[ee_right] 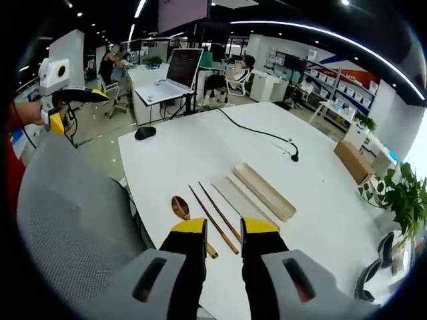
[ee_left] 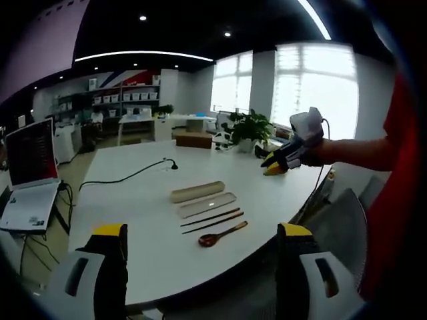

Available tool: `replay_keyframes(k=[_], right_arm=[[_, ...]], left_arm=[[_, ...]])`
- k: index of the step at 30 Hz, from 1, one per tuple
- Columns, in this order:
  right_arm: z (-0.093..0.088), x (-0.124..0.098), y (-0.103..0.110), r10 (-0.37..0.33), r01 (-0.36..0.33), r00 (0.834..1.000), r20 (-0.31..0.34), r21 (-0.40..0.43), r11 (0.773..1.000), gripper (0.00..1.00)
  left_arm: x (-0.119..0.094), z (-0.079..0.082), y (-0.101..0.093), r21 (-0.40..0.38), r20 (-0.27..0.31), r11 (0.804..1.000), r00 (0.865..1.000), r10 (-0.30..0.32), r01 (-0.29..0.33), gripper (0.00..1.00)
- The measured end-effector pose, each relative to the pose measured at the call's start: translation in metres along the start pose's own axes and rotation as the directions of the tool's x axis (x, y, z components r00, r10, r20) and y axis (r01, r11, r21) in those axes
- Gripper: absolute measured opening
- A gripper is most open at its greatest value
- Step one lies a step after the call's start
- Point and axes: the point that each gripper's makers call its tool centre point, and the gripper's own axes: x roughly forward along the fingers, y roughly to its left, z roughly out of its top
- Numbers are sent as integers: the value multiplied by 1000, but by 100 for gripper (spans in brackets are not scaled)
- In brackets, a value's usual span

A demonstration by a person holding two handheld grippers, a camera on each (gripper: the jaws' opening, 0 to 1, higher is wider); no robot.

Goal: Arrange the utensils inside the cutlery case until each visible utensil rests in its matching compartment.

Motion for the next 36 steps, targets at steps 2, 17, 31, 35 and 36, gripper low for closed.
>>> replay_keyframes(k=[2,17,31,35,36], right_arm=[[0,5,1,14,-14,1000,-10,-11,1000,17],[-1,51,-4,45,-46,998,-48,-10,999,18],[-30,70,18,191,-181,967,-169,73,981,16],[-34,73,9,159,-154,968,-193,41,987,16],[-35,73,9,160,-155,967,-196,37,987,15]], left_arm=[[0,-1,4,-6,1,1000,1000,11,-11,95],[4,-7,11,-37,-10,999,1000,2,-3,94],[4,-13,14,-25,-26,1000,1000,9,-9,94],[2,-13,15,-27,-24,999,999,21,-22,94],[1,-13,16,-30,-21,999,1000,23,-24,94]])
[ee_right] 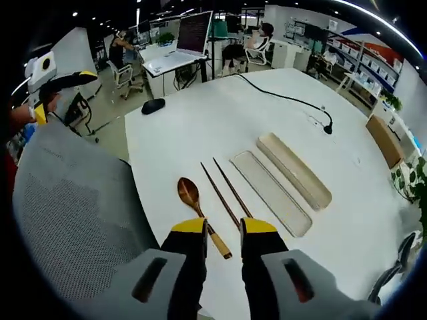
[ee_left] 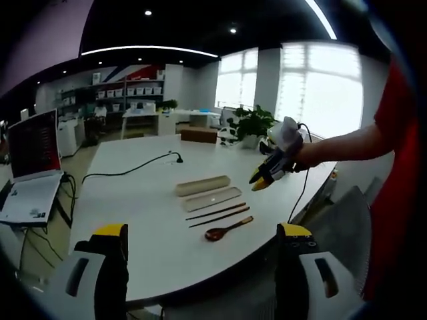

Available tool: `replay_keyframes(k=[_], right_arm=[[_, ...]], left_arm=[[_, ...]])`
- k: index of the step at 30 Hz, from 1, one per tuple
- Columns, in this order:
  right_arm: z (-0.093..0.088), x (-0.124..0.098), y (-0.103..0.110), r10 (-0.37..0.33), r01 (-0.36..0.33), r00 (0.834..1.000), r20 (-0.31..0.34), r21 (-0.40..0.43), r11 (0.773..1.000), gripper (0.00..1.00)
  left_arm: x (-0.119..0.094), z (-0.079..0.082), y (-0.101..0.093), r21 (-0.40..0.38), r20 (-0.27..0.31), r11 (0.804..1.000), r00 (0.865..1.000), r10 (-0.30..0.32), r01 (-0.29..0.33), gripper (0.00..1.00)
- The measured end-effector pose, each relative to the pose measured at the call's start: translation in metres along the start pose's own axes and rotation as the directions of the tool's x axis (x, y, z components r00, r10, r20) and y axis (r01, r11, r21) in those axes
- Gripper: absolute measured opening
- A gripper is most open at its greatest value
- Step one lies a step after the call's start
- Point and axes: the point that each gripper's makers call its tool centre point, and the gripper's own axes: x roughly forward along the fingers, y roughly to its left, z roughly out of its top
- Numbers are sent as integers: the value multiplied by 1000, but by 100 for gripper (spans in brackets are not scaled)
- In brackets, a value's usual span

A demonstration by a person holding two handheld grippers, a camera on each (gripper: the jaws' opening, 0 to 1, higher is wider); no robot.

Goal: Arrange the utensils inside the cutlery case until each visible utensil rests in its matching compartment.

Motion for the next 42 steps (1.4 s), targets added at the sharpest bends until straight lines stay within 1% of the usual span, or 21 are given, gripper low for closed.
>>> replay_keyframes(k=[3,6,9,12,14,16,18,22,25,32,36,42], right_arm=[[-2,1,1,5,-6,1000,-27,-34,999,15],[-6,3,2,-3,-3,998,-62,-96,995,15],[-8,6,4,-4,-6,997,-77,-125,992,15],[-17,12,6,-2,-15,993,-117,-150,989,15],[-20,16,5,-1,-17,993,-119,-147,989,13],[-20,18,6,7,-21,994,-114,-122,992,11],[-22,21,7,10,-24,993,-115,-116,993,11],[-26,24,6,8,-24,992,-126,-120,992,11],[-26,27,4,3,-22,990,-138,-139,990,12],[-21,30,-3,-4,-19,990,-139,-168,986,13],[-20,33,-6,7,-32,989,-148,-164,986,13],[-25,41,-10,20,-48,985,-173,-158,986,14]], left_arm=[[-1,-1,0,0,2,1000,1000,6,-6,94],[-1,-2,1,-2,3,1000,1000,10,-10,94],[-1,-6,3,-17,-3,1000,1000,17,-17,94],[-1,-6,2,-3,-4,1000,1000,15,-15,94],[-2,-7,2,0,-9,1000,1000,17,-17,94],[-3,-7,1,-5,-6,1000,1000,16,-16,94],[-3,-8,0,-6,-7,1000,1000,17,-17,94],[-5,-9,-2,-6,-10,1000,1000,16,-16,94],[-6,-9,-3,-9,-6,1000,1000,15,-15,94],[-6,-11,-6,-3,-12,1000,1000,14,-14,94],[-6,-11,-6,-1,-9,1000,1000,19,-19,94],[-8,-11,-5,4,-11,999,999,34,-34,94]])
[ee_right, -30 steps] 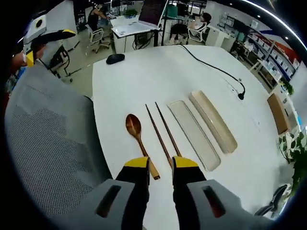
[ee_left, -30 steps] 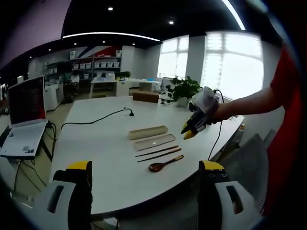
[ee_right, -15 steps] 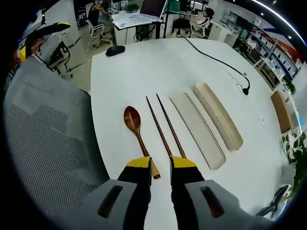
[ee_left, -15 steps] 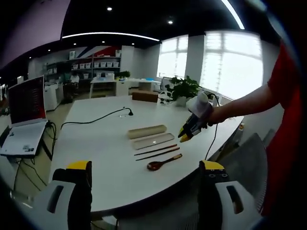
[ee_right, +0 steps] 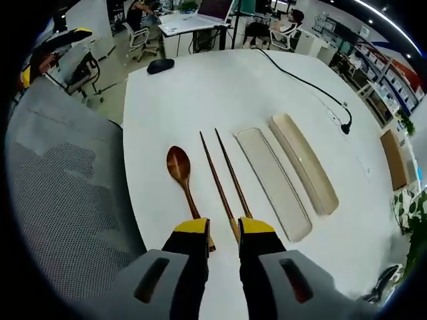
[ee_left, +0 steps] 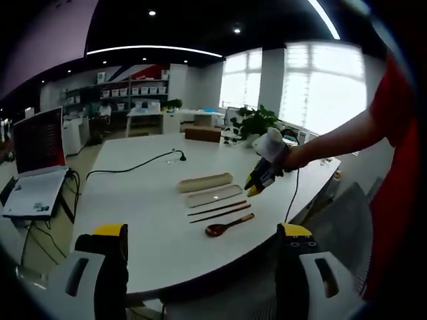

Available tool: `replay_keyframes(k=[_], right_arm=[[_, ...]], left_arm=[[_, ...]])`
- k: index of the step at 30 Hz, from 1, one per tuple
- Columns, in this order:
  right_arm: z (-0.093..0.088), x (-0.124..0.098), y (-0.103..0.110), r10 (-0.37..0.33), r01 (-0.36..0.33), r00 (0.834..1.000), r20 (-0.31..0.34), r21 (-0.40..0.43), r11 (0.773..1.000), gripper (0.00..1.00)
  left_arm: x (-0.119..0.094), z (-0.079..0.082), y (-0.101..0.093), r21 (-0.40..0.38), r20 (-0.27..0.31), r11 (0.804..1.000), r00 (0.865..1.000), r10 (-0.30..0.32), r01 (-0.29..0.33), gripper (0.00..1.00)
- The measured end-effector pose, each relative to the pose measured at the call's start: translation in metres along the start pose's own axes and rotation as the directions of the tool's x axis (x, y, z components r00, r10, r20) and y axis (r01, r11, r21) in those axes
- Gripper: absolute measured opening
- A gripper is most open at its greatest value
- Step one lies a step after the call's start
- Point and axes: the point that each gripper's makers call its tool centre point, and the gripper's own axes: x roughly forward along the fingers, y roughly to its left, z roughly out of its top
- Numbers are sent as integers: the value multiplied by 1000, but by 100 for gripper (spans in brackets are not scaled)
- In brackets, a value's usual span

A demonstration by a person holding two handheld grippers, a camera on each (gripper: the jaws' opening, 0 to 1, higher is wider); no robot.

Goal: Arrange the utensils inside the cutlery case until each visible utensil rests in its matching compartment.

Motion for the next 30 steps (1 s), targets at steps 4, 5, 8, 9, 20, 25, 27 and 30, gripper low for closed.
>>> replay_keyframes(k=[4,5,8,9,20,25,27,30], right_arm=[[-2,6,-3,18,-18,1000,-3,28,999,14],[-1,7,-2,27,-27,1000,2,42,999,14],[-1,11,-1,36,-36,999,5,55,998,15],[-2,13,-1,36,-36,999,-1,49,998,15],[-12,30,-4,38,-40,998,-57,-32,999,13],[-10,39,-7,45,-47,997,-66,-30,998,13],[-11,44,-9,45,-48,996,-75,-36,998,13],[-11,53,-13,53,-56,995,-82,-37,998,12]], left_arm=[[-1,-7,5,42,-30,999,999,21,-20,93],[-1,-9,5,46,-39,999,999,18,-16,93],[0,-12,4,47,-49,999,999,15,-12,94],[0,-12,3,44,-49,999,999,11,-9,94],[6,1,9,45,-31,999,1000,3,-1,95],[10,10,9,54,-19,999,1000,-2,3,95],[11,11,9,57,-15,998,1000,-3,4,95],[11,13,10,53,-10,999,1000,-1,2,95]])
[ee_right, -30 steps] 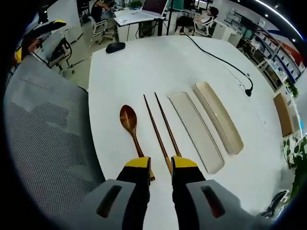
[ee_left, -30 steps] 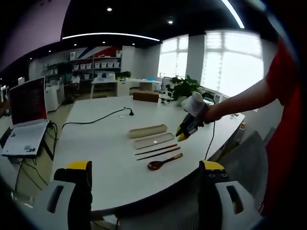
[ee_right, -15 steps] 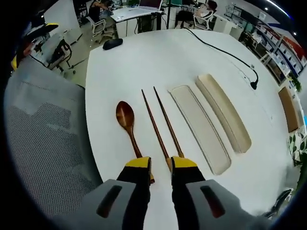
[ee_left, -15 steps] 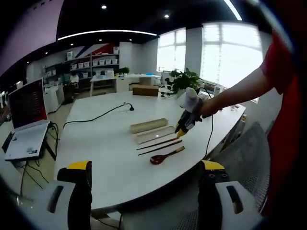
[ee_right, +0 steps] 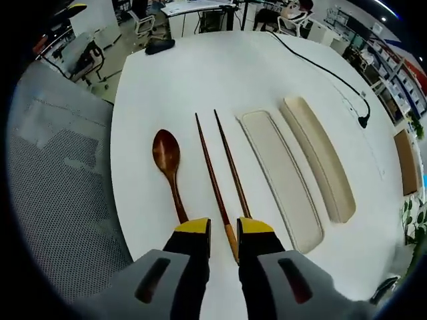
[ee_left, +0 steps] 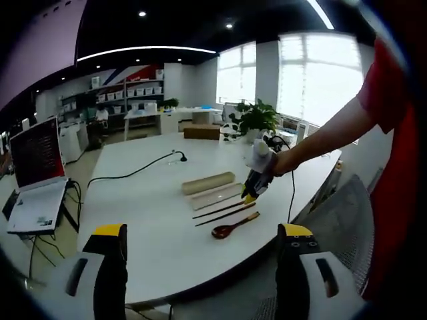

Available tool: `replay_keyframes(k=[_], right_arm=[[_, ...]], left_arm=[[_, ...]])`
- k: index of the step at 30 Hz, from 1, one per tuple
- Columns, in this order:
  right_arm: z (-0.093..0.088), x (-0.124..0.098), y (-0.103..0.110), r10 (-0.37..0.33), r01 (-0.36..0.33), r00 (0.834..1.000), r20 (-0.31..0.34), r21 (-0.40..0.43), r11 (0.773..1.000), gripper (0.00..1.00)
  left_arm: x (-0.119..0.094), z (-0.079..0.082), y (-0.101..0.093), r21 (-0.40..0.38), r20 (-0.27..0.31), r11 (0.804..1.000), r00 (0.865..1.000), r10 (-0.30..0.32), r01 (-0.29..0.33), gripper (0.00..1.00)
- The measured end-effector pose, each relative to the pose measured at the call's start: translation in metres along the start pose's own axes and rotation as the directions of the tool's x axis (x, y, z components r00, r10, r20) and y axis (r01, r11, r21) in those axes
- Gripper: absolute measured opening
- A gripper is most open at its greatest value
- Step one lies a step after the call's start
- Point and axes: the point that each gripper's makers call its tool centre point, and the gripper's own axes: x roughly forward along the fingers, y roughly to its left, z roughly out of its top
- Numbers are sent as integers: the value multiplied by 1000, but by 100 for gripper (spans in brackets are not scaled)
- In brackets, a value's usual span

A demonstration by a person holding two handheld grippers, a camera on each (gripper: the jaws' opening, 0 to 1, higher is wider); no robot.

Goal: Arrange the utensils inside the cutlery case until each visible utensil rests in its matching compartment.

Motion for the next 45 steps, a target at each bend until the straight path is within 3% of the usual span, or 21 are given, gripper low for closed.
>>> replay_keyframes(k=[11,36,45], right_arm=[[-3,19,4,28,-30,999,-42,-35,999,10],[-4,30,14,59,-64,996,-69,-79,995,9],[-7,31,7,50,-55,996,-71,-67,996,9]], left_arm=[[-2,1,2,-31,2,999,1000,22,-22,95],[-3,3,10,-30,-6,999,999,43,-43,95],[-4,5,11,-18,-2,999,999,35,-35,95]])
